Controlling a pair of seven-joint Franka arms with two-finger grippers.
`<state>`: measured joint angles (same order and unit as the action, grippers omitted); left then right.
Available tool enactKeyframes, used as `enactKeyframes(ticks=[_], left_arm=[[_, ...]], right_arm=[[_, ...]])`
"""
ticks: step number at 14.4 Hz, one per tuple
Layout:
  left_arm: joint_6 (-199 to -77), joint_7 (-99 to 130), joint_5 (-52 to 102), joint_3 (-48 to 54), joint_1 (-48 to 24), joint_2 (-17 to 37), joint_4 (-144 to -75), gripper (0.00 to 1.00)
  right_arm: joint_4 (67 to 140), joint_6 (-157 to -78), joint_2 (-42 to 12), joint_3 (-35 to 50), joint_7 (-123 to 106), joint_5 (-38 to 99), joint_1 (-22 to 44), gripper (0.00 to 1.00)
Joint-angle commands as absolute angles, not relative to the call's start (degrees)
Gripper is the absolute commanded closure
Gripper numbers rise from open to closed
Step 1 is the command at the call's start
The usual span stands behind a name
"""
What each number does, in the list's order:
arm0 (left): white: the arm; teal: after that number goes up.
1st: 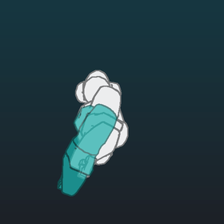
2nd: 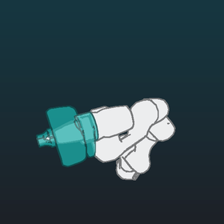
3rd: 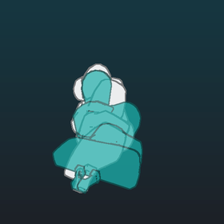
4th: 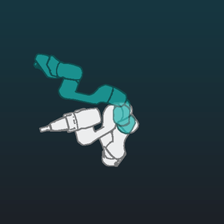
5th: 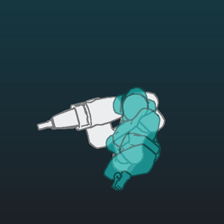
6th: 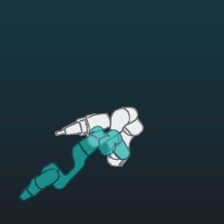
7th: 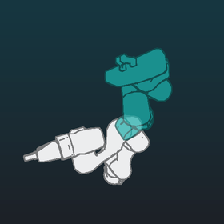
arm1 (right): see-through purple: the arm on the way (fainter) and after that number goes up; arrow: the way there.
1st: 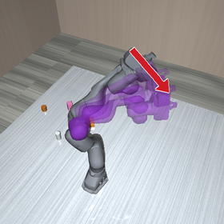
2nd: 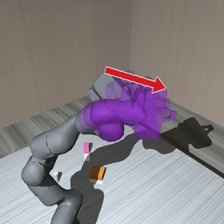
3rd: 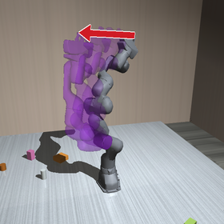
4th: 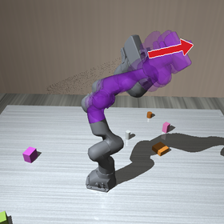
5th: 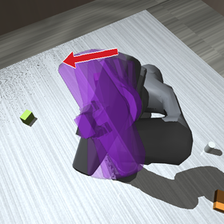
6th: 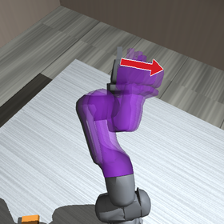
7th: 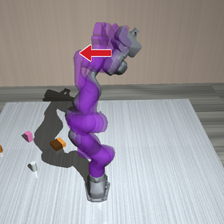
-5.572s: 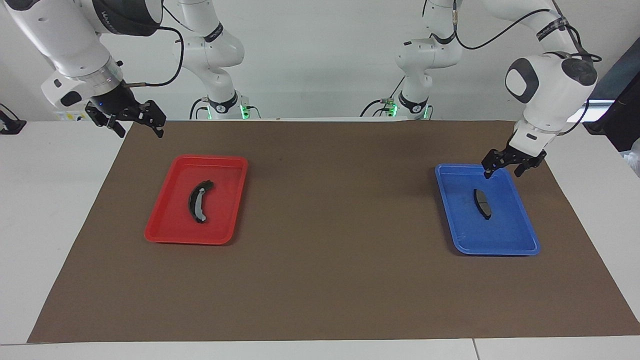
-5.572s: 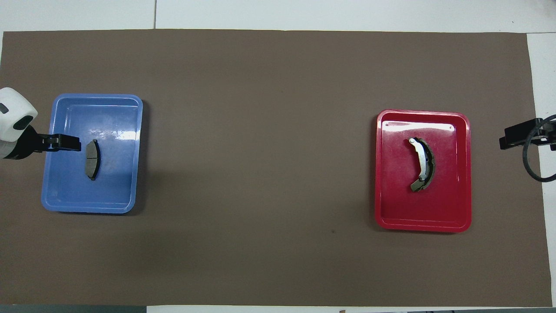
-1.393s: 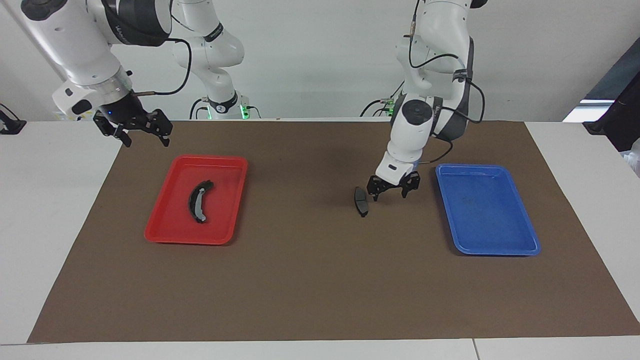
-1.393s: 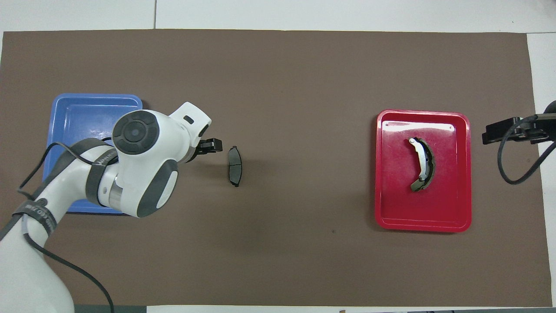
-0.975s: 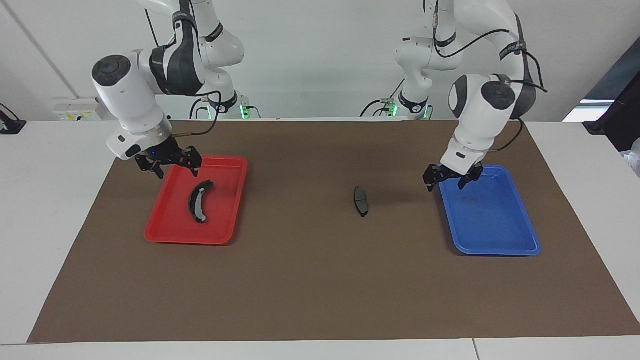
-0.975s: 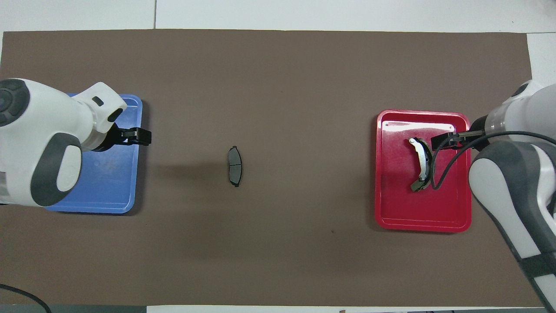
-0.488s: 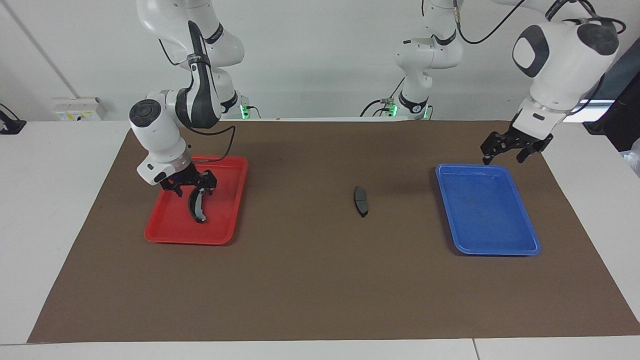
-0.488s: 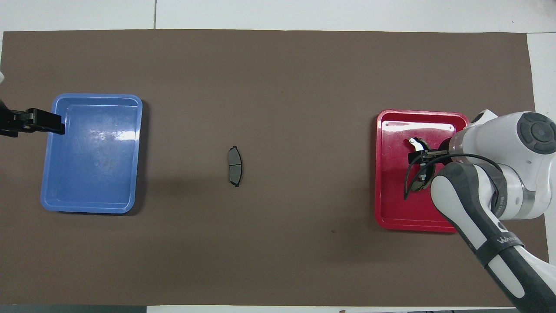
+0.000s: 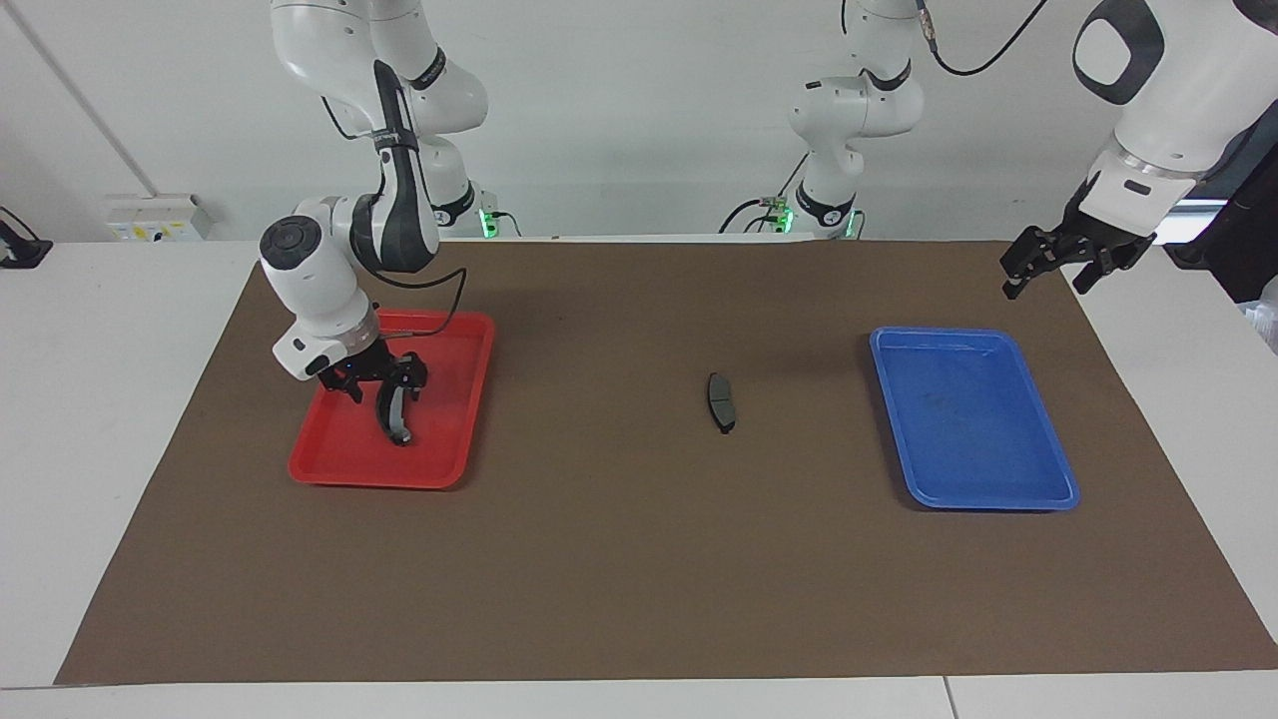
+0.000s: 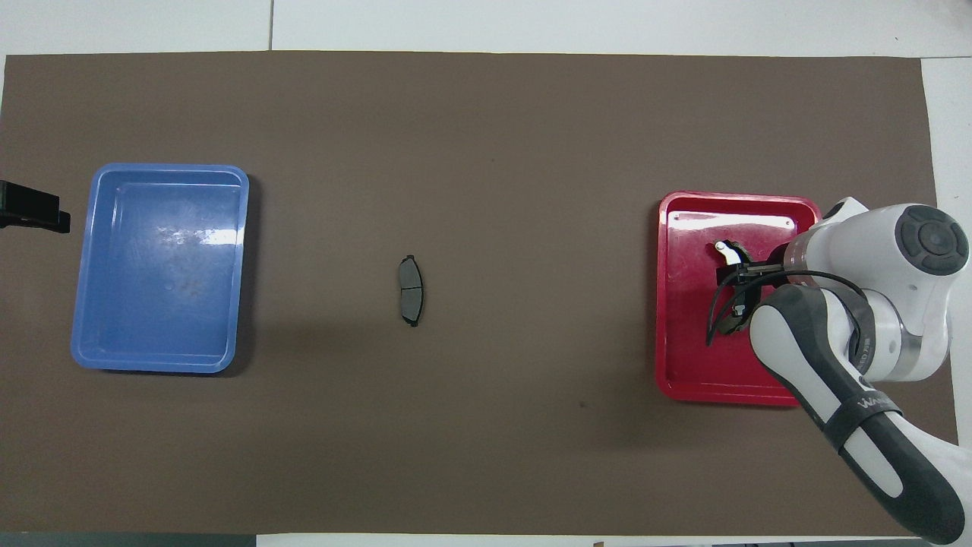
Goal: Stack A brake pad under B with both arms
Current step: 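Grasp the silver brake pad in the red tray with the right gripper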
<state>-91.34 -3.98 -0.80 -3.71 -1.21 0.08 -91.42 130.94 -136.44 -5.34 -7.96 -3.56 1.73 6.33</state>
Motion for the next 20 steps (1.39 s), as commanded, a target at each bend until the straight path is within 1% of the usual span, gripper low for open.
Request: enactKeyframes(ticks=[1, 2, 6, 8, 9, 11, 13, 15, 17, 18, 19, 20], left_arm=[[-88.9, -8.3, -0.3, -3.3, 0.8, 0.8, -90.3, 0.0], [-89.0, -8.8, -0.3, -3.3, 1.1, 0.5, -90.9, 0.0], [-89.7, -8.2, -0.4, -3.1, 0.2, -0.4, -92.7, 0.0], [-89.6, -7.8, -0.4, -2.9, 0.0, -0.4, -92.9, 0.0], [-89.6, -7.7, -0.4, -2.7, 0.0, -0.5, -92.9, 0.0], [-89.7, -7.3, -0.4, -2.5, 0.0, -0.6, -93.3, 0.0], [-90.2, -3.5, -0.4, -2.5, 0.0, -0.7, -93.3, 0.0], [-90.2, -2.2, -0.4, -2.5, -0.9, -0.7, -93.3, 0.0], [-90.0, -2.3, -0.4, -2.4, -0.8, -0.7, -93.3, 0.0], [-89.9, -2.3, -0.4, -2.5, -0.7, -0.7, -93.3, 0.0], [-89.7, -2.3, -0.4, -2.5, -0.4, -0.7, -93.3, 0.0], [-89.7, -2.3, -0.4, -2.5, -0.1, -0.7, -93.3, 0.0]], right_arm=[[132.1, -138.3, -5.4, -7.6, -5.7, 2.4, 5.3, 0.09], [132.1, -138.6, -6.5, -7.6, -5.8, 2.4, 5.1, 0.12], [132.1, -139.2, -6.7, -7.6, -5.8, 2.3, 5.3, 0.32], [132.1, -139.1, -6.7, -7.6, -6.0, 2.3, 5.2, 0.45], [132.0, -139.0, -6.7, -7.6, -6.8, 2.3, 5.2, 0.56], [131.5, -137.9, -6.7, -7.6, -6.9, 2.3, 5.1, 0.81], [129.2, -134.9, -6.8, -7.6, -6.9, 2.2, 5.4, 0.97], [123.7, -128.1, -6.8, -7.6, -6.6, 2.2, 6.2, 0.99], [116.5, -120.5, -7.8, -7.5, -5.5, 2.6, 9.5, 0.99], [112.1, -117.2, -9.6, -7.5, -3.2, 2.8, 12.3, 0.99], [109.5, -115.2, -10.4, -7.5, -0.5, 2.9, 15.6, 1.0], [107.8, -115.1, -11.1, -7.5, 2.7, 4.1, 19.0, 1.0]])
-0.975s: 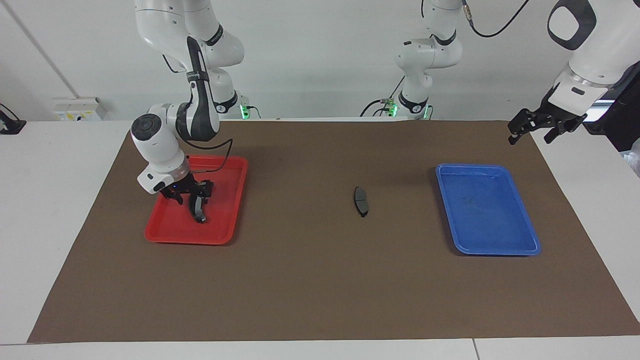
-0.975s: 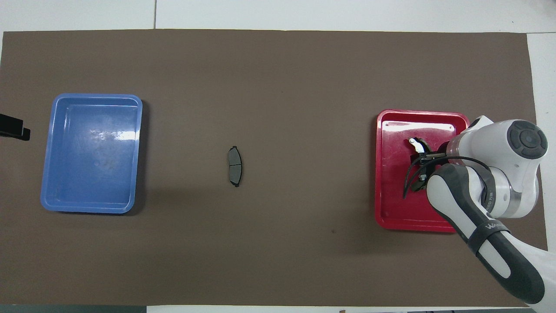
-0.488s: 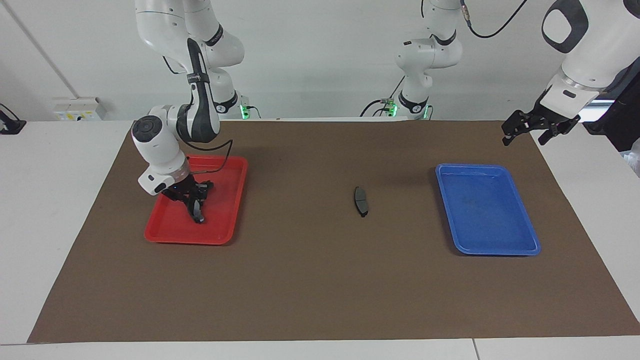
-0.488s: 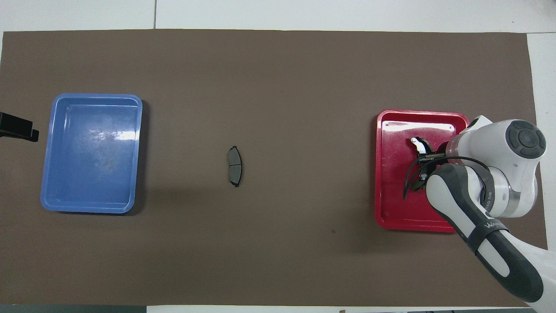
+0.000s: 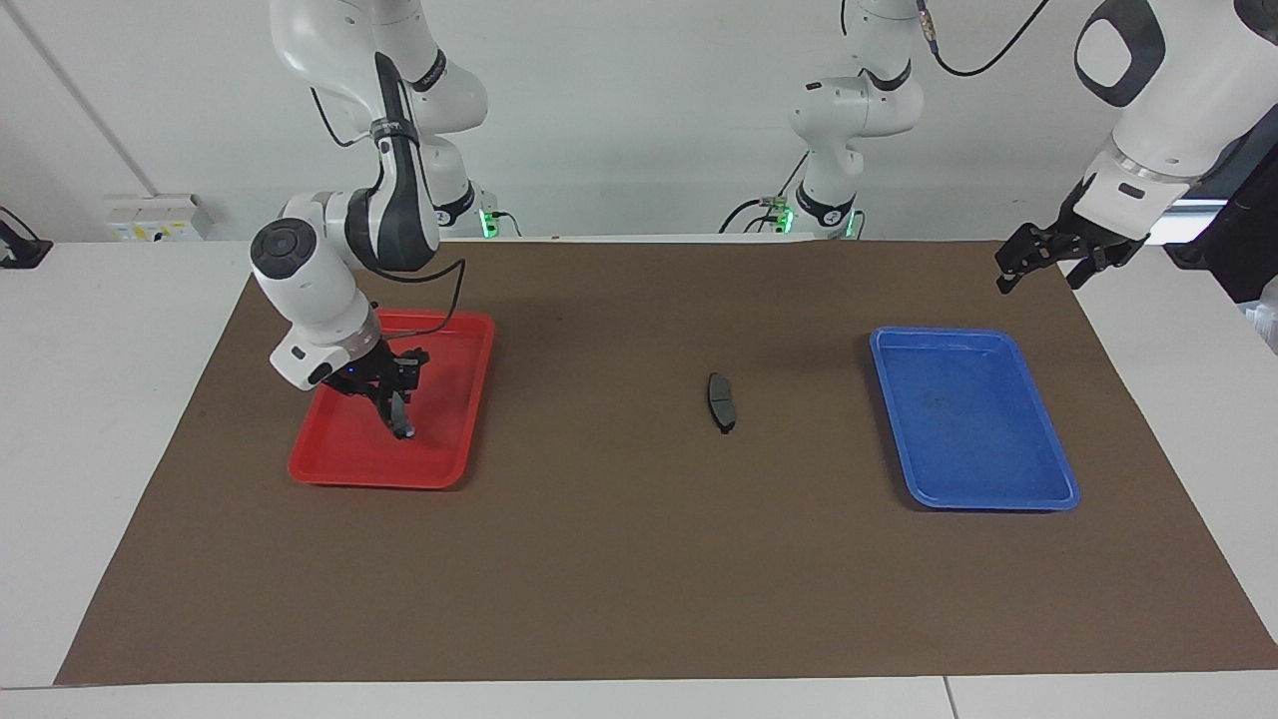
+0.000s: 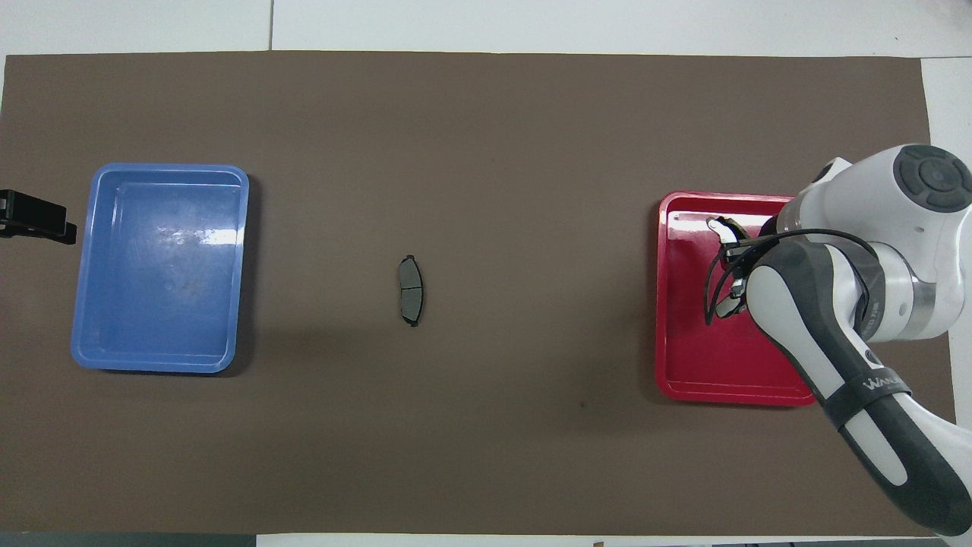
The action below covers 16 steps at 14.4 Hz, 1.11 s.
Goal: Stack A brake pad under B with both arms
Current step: 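Grasp the silver brake pad in the red tray with the right gripper, then carry the silver pad with the right gripper over the dark pad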
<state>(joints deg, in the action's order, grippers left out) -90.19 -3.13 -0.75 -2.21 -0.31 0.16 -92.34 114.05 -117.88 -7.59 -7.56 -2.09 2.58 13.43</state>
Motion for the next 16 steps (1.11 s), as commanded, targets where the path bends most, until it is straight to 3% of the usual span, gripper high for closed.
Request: enactKeyframes(ticks=[1, 5, 8, 10, 16], left_arm=[[-89.7, -2.3, -0.4, -2.8, 0.0, -0.8, -93.3, 0.0], [-89.7, -2.3, -0.4, -2.9, 0.2, -0.7, -93.3, 0.0], [-89.7, -2.3, -0.4, -2.9, 0.2, -0.7, -93.3, 0.0], [-89.6, -2.3, -0.4, -2.9, 0.2, -0.7, -93.3, 0.0], [-89.6, -2.3, -0.4, -2.9, 0.2, -0.7, -93.3, 0.0]], right_arm=[[106.0, -115.6, -11.9, -7.5, 6.1, 6.7, 21.9, 1.0], [97.7, -113.4, -15.4, -7.5, 13.2, 8.0, 31.4, 1.0], [80.5, -106.5, -27.9, -7.4, 26.8, 7.7, 38.6, 1.0], [73.2, -107.0, -34.7, -7.4, 33.6, 7.8, 42.3, 1.0], [77.6, -116.2, -36.4, -7.3, 36.5, 8.2, 47.7, 1.0]])
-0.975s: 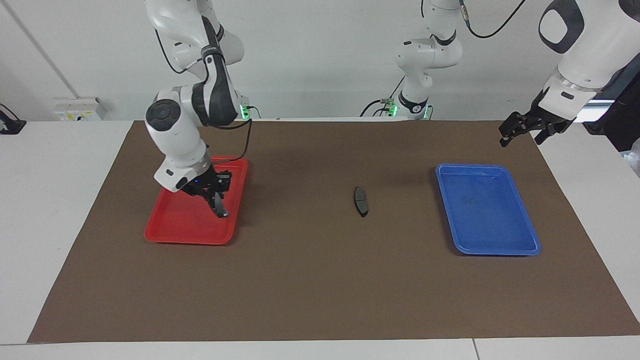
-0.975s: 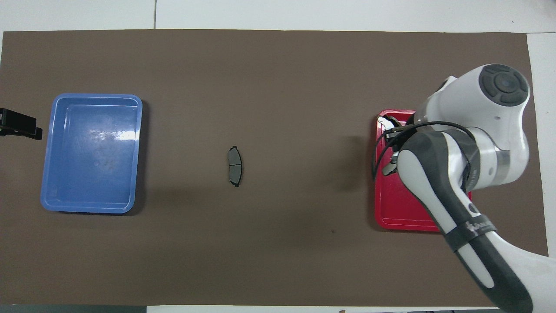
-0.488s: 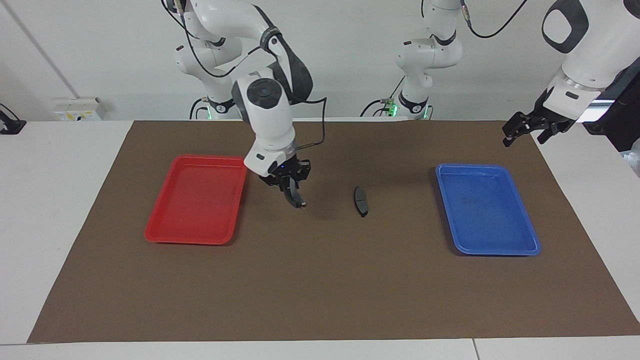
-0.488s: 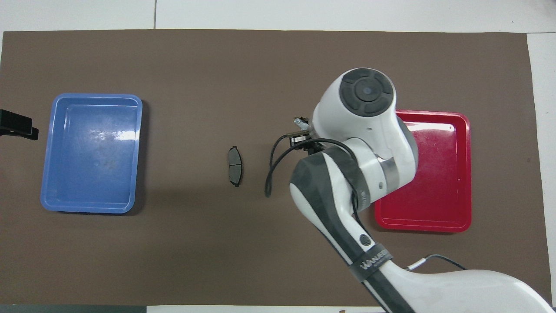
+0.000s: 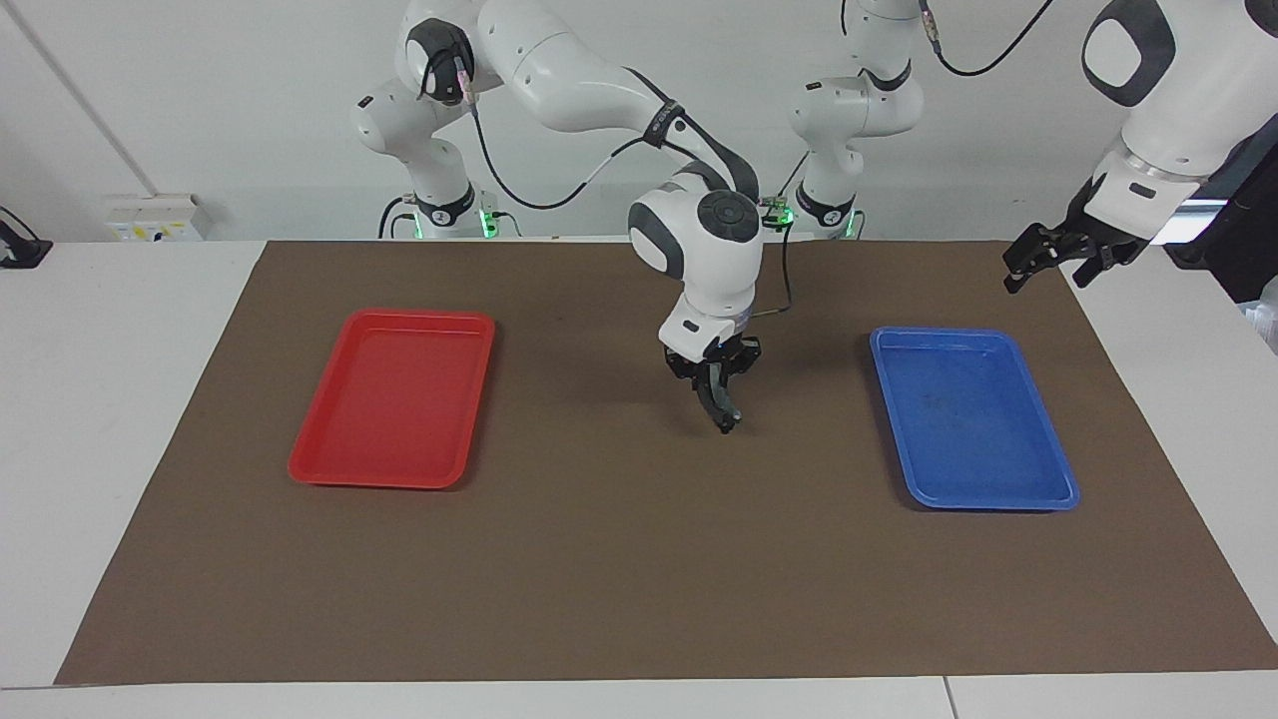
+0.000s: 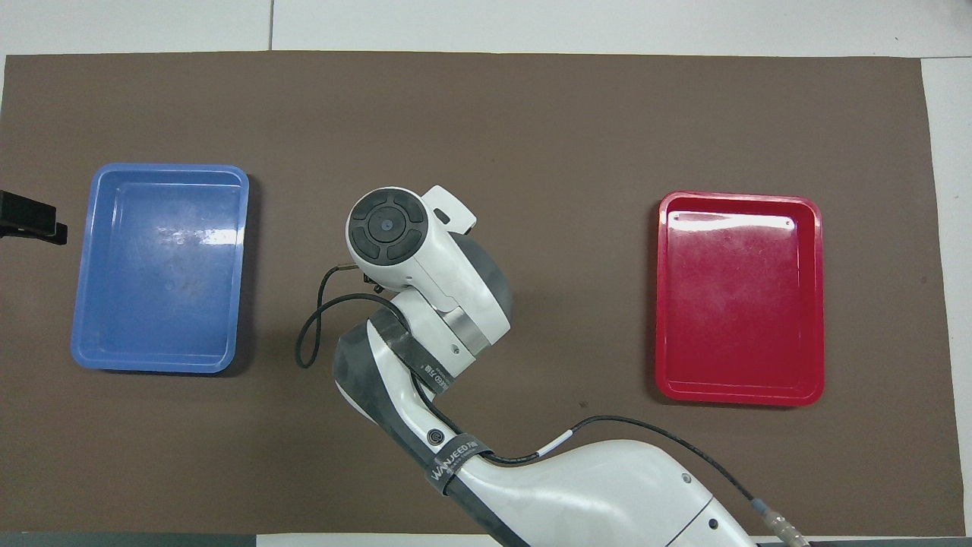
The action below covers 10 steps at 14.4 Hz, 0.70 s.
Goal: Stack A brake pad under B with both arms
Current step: 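Carry the silver pad with the right gripper over the dark pad, then lower the silver pad onto the dark pad and open the right gripper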
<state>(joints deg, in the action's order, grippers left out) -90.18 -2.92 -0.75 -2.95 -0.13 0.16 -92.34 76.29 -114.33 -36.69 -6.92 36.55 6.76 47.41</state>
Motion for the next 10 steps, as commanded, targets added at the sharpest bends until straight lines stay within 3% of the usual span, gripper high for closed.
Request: enactKeyframes(ticks=[1, 10], left_arm=[[-89.6, -2.3, -0.4, -2.9, 0.2, -0.7, -93.3, 0.0], [-89.6, -2.3, -0.4, -2.9, 0.2, -0.7, -93.3, 0.0]], right_arm=[[79.4, -119.0, -36.4, -7.3, 36.4, 8.2, 47.7, 1.0], [84.0, -125.1, -36.9, -7.0, 36.1, 8.2, 47.9, 1.0]])
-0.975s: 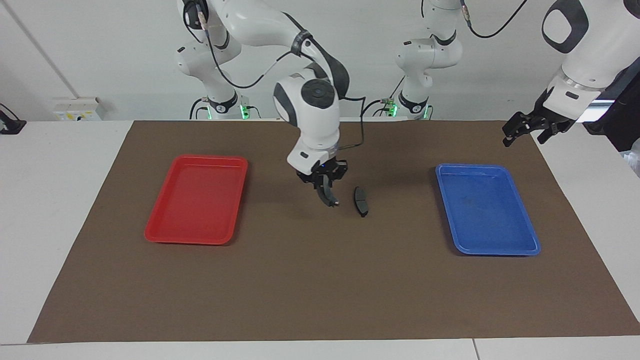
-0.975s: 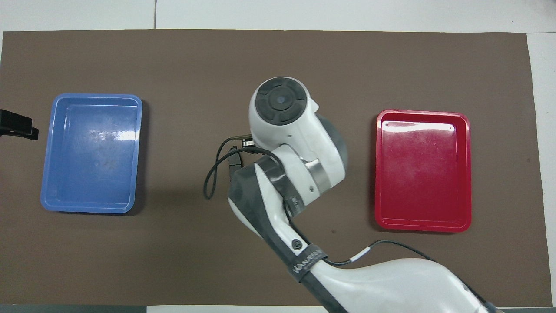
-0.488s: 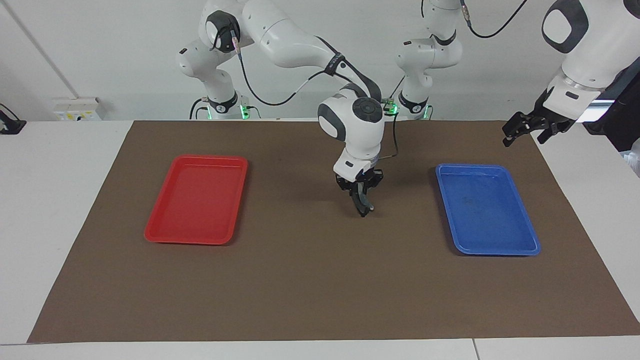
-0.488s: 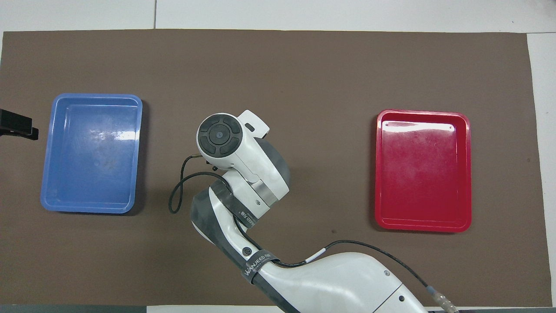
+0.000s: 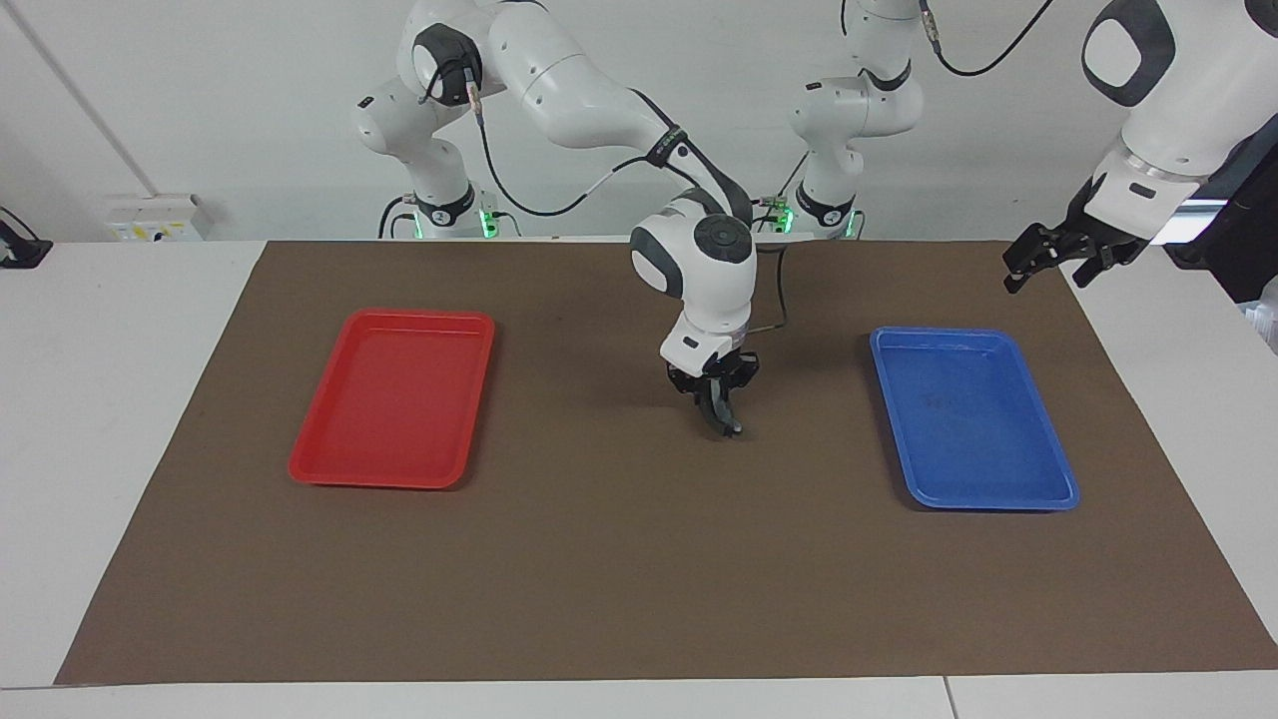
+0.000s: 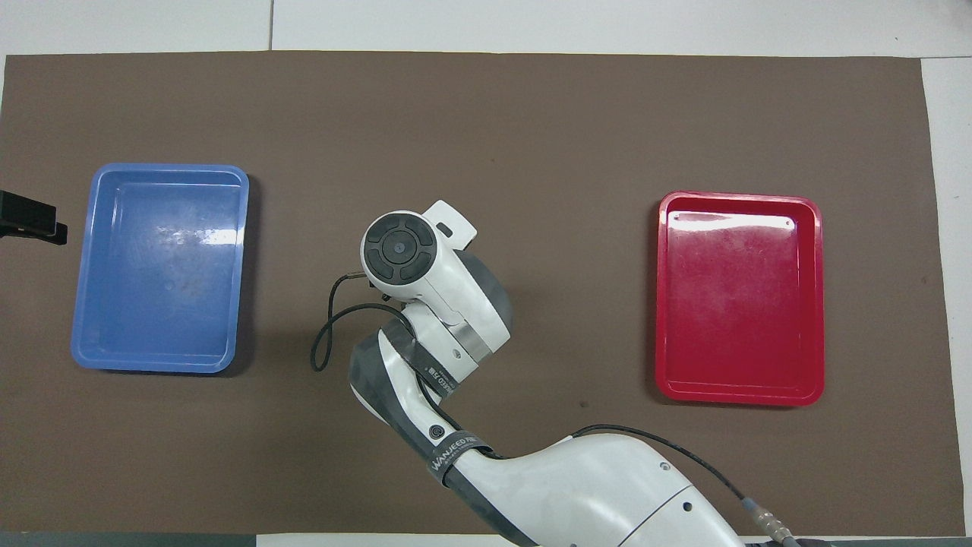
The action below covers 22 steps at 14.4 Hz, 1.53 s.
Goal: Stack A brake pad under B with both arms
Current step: 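Lower the silver pad onto the dark pad and open the right gripper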
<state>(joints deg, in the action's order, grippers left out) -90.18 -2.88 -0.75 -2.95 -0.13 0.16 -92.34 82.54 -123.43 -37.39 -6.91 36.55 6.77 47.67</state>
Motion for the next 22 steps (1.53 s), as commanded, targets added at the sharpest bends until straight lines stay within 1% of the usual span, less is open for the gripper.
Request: enactKeyframes(ticks=[1, 11, 12, 13, 14, 15, 19, 21, 22], left_arm=[[-89.6, -2.3, -0.4, -2.9, 0.2, -0.7, -93.3, 0.0], [-89.6, -2.3, -0.4, -2.9, 0.2, -0.7, -93.3, 0.0], [-89.6, -2.3, -0.4, -2.9, 0.2, -0.7, -93.3, 0.0], [-89.6, -2.3, -0.4, -2.9, 0.2, -0.7, -93.3, 0.0], [-89.6, -2.3, -0.4, -2.9, 0.2, -0.7, -93.3, 0.0], [-89.7, -2.3, -0.4, -2.9, 0.2, -0.7, -93.3, 0.0], [-89.7, -2.3, -0.4, -2.9, 0.2, -0.7, -93.3, 0.0], [-89.6, -2.3, -0.4, -2.9, 0.2, -0.7, -93.3, 0.0], [-89.6, -2.3, -0.4, -2.9, 0.2, -0.7, -93.3, 0.0]], right_arm=[[84.5, -125.1, -36.9, -7.0, 36.1, 8.2, 47.9, 1.0], [84.9, -125.2, -36.9, -6.2, 36.1, 8.1, 49.1, 0.99], [85.0, -125.2, -36.9, -6.2, 36.1, 8.1, 49.0, 0.93], [85.0, -125.4, -36.9, -6.2, 36.1, 8.1, 49.1, 0.68], [85.2, -125.4, -36.9, -6.2, 35.9, 7.3, 49.3, 0.09], [85.3, -125.4, -36.8, -6.2, 35.7, 6.6, 49.7, 0.0], [84.3, -124.1, -35.7, -6.4, 35.7, 4.2, 48.5, 0.0], [84.5, -122.9, -33.3, -7.6, 35.8, 2.3, 47.8, 0.0], [84.5, -120.7, -31.7, -8.3, 35.7, 1.6, 46.2, 0.0]])
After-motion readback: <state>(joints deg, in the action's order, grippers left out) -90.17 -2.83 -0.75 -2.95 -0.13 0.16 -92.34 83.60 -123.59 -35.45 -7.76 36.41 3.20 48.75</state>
